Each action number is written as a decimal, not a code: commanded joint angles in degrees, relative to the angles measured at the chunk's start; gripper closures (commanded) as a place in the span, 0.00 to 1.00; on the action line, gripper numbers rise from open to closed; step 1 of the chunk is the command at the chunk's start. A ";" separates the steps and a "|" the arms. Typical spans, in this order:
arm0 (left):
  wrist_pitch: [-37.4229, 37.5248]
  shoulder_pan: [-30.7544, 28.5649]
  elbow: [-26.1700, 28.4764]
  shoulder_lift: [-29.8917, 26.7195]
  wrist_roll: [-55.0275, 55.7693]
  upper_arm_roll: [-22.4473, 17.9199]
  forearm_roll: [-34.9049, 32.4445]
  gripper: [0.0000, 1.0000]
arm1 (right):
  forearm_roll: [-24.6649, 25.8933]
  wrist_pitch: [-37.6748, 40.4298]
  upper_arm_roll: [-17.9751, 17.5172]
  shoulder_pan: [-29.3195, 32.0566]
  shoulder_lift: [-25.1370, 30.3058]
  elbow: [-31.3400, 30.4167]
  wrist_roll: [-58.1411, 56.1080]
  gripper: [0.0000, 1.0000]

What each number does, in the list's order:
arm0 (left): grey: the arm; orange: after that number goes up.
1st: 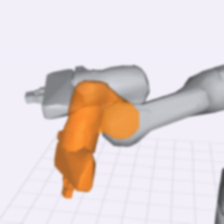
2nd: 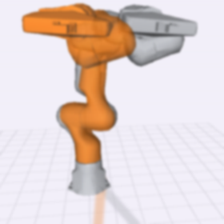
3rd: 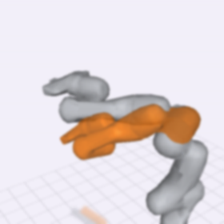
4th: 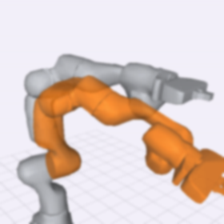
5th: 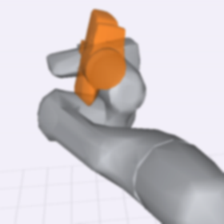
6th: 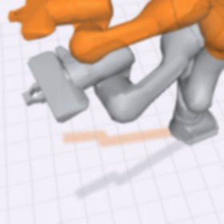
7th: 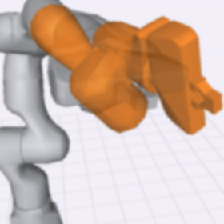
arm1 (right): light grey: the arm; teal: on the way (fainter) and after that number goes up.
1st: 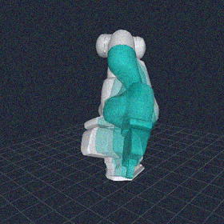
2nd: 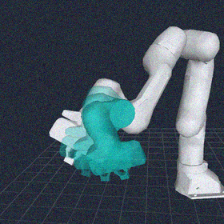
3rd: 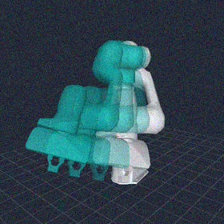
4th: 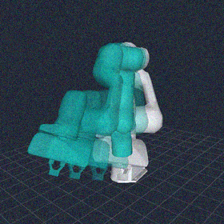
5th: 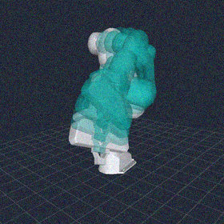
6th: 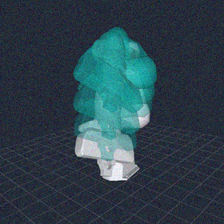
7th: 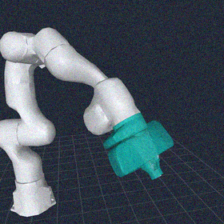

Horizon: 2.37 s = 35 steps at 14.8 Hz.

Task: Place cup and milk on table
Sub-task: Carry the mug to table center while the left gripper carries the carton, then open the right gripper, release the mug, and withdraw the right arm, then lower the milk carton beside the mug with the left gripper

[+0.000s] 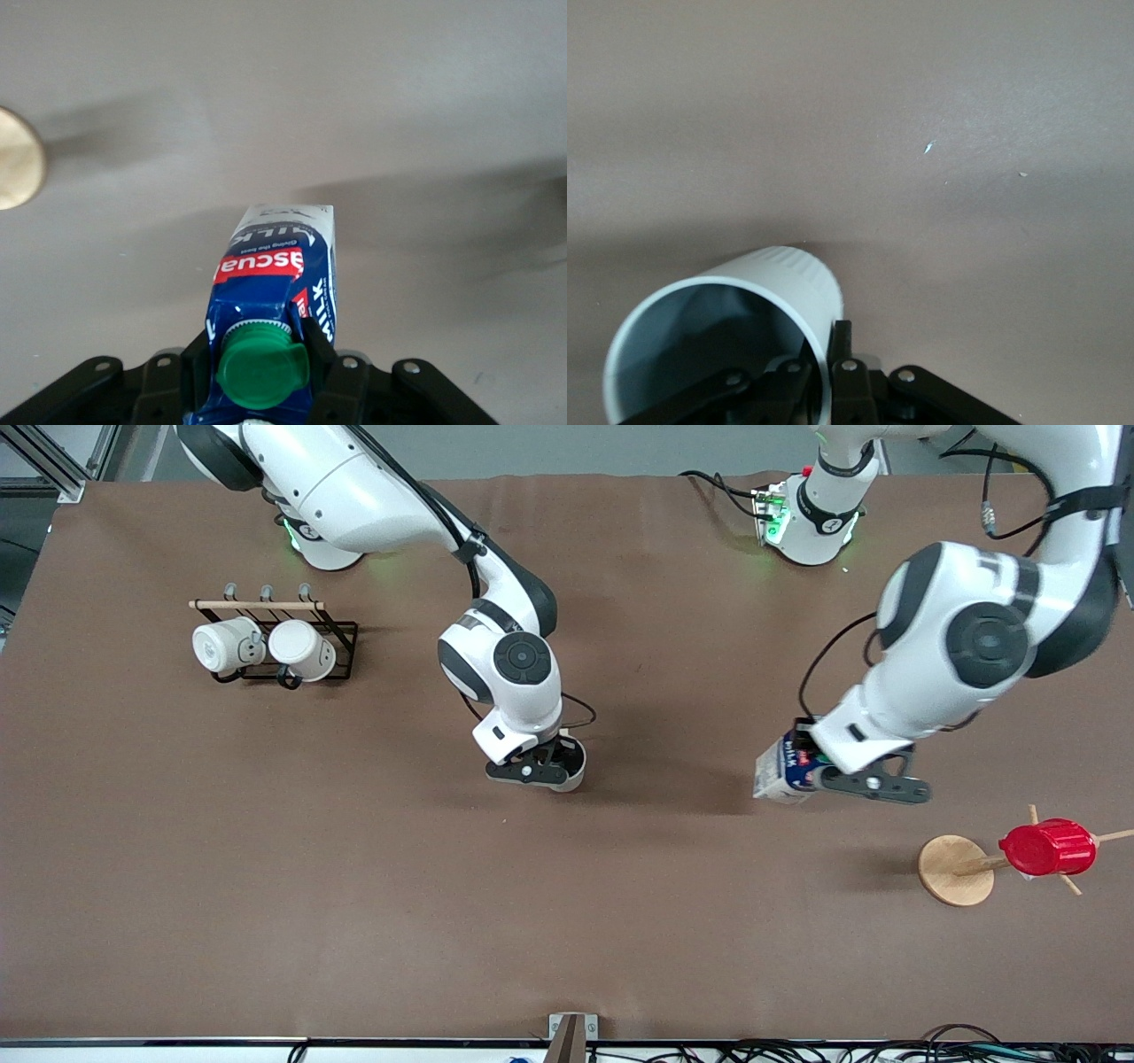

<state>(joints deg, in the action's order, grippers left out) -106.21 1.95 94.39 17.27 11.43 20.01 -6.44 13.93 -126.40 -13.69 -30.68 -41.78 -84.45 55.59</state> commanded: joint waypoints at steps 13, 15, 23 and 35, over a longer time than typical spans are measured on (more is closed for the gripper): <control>1.18 12.01 -18.89 21.30 21.44 9.78 -10.95 1.00 | 1.36 16.68 -0.02 13.78 18.29 0.87 -4.79 0.00; 1.10 14.03 -19.68 22.19 24.07 9.70 -11.40 1.00 | 1.19 19.96 -0.28 20.01 22.60 0.96 -6.54 0.00; 1.18 16.41 -19.16 22.98 31.38 9.70 -12.28 0.99 | -11.36 37.70 15.50 26.64 37.64 1.66 -36.39 0.00; 0.74 17.21 -19.16 23.60 31.56 10.22 -14.21 1.00 | -13.58 42.46 15.64 34.36 40.11 1.22 -49.53 0.00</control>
<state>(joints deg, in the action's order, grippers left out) -106.19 18.84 76.78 40.18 42.20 29.59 -19.30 1.48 -83.95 5.79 0.22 -2.45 -82.36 6.35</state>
